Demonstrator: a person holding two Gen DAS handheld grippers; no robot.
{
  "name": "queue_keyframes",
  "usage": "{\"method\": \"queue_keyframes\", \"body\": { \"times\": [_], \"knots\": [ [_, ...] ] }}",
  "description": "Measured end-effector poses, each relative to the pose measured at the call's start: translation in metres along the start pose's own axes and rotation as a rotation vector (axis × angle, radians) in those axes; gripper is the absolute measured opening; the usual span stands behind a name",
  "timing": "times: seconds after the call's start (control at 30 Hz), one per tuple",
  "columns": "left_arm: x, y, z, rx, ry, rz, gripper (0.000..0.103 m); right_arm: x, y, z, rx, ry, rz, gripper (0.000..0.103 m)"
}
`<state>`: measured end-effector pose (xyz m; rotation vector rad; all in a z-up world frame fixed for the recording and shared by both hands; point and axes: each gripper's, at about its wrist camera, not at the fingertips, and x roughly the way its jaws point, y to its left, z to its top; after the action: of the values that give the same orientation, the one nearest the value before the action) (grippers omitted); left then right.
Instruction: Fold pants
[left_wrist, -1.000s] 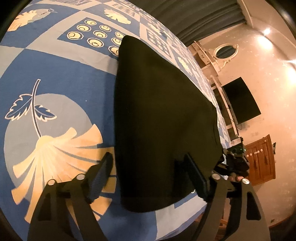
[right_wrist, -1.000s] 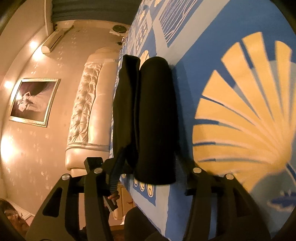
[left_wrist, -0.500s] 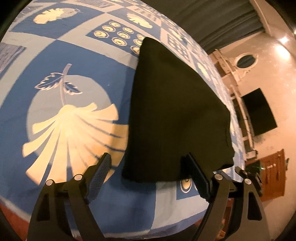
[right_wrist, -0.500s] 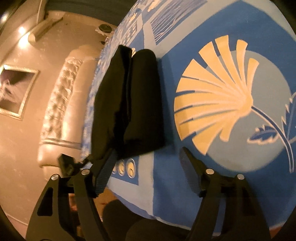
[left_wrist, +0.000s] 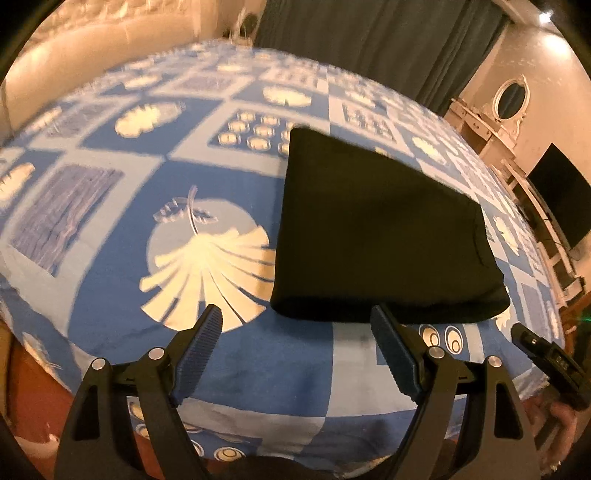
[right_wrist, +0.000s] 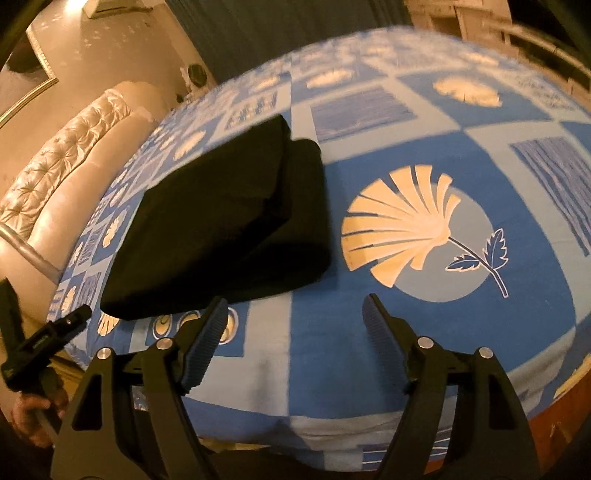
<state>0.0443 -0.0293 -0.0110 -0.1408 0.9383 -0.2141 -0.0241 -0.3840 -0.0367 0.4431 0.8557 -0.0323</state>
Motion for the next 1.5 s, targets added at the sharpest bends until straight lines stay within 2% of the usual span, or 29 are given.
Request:
{"method": "queue_keyframes", "body": {
  "times": [0.1, 0.13, 0.2, 0.3, 0.47, 0.73, 1.17, 1.5],
  "knots": [
    [-0.013, -0.01, -0.001, 0.048, -0.062, 0.013, 0.081, -0.008, 0.014, -0.013, -0.047, -0.071, -0.033, 0.082],
    [-0.017, -0.013, -0.001, 0.062, -0.083, 0.022, 0.081, -0.012, 0.007, -0.012, -0.065, -0.078, -0.04, 0.082],
    [-0.026, -0.021, -0.002, 0.103, -0.128, 0.043, 0.081, -0.015, 0.018, -0.018, -0.112, -0.101, -0.06, 0.082],
    [-0.032, -0.027, -0.005, 0.12, -0.152, 0.08, 0.081, -0.013, 0.032, -0.022, -0.147, -0.109, -0.071, 0.083],
    [-0.035, -0.024, -0.01, 0.069, -0.127, 0.109, 0.081, -0.011, 0.042, -0.029, -0.157, -0.111, -0.065, 0.083],
    [-0.041, -0.034, -0.013, 0.131, -0.15, 0.167, 0.081, -0.017, 0.051, -0.036, -0.183, -0.138, -0.081, 0.083],
    [-0.042, -0.041, -0.013, 0.142, -0.154, 0.175, 0.081, -0.016, 0.053, -0.038, -0.196, -0.142, -0.102, 0.083],
    [-0.053, -0.035, -0.008, 0.119, -0.19, 0.183, 0.081, -0.016, 0.054, -0.035, -0.208, -0.151, -0.101, 0.084]
  ]
}}
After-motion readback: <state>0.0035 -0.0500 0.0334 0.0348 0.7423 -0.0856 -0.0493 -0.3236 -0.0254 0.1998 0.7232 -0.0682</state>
